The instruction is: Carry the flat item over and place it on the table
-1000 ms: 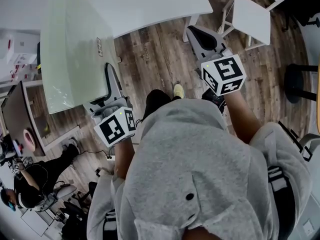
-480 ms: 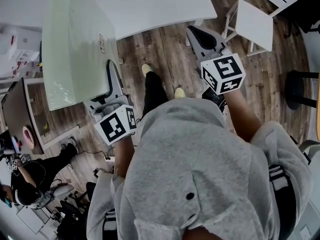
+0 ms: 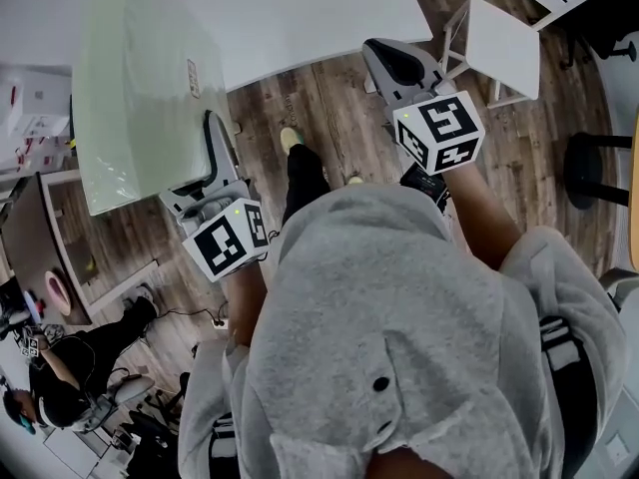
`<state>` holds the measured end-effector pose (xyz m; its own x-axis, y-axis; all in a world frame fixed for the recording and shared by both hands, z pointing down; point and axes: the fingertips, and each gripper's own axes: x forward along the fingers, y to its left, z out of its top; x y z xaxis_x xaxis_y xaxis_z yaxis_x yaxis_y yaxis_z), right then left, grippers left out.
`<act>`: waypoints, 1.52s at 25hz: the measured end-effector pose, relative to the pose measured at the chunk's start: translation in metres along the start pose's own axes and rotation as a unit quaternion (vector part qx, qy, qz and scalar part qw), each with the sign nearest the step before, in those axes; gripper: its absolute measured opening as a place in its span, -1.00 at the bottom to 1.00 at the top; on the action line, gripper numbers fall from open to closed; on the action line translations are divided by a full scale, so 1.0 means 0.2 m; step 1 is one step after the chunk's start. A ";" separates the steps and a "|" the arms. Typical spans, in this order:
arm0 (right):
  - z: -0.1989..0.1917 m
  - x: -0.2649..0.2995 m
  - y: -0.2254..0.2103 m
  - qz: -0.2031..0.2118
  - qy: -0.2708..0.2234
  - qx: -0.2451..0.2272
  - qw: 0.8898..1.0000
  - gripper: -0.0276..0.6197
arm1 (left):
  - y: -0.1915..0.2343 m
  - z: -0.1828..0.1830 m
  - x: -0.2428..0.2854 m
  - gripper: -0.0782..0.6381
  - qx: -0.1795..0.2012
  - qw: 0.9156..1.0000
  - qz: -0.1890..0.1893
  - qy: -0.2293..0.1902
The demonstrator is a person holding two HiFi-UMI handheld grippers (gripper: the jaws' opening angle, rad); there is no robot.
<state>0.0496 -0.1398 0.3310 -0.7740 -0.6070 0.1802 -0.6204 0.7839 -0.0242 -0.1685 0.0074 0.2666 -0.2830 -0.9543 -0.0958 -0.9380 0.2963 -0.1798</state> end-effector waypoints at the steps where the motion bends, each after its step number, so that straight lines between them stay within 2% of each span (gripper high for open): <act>1: 0.00 0.03 -0.01 0.000 0.001 0.000 1.000 -0.83 | 0.01 -0.01 0.03 0.02 -0.001 1.000 0.000 0.001; 6: 0.03 0.20 -0.09 -0.004 0.010 0.003 1.000 -0.83 | 0.05 -0.04 0.23 0.02 -0.006 1.000 -0.007 0.010; 17: 0.08 0.32 -0.14 -0.031 0.006 0.001 1.000 -0.83 | 0.11 -0.06 0.41 0.02 -0.010 1.000 -0.028 -0.001; 22: 0.14 0.47 -0.17 -0.037 0.014 -0.003 0.999 -0.83 | 0.17 -0.06 0.60 0.02 -0.016 0.999 -0.036 -0.003; 38: 0.24 0.93 -0.09 -0.043 0.038 -0.016 0.998 -0.83 | 0.47 -0.18 0.99 0.02 -0.033 0.998 -0.052 0.013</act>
<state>-0.0889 -0.2726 0.3173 -0.7053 -0.6620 0.2537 -0.6794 0.7333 0.0250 -0.3196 -0.1552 0.2650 -0.1882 -0.9806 -0.0542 -0.9734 0.1936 -0.1228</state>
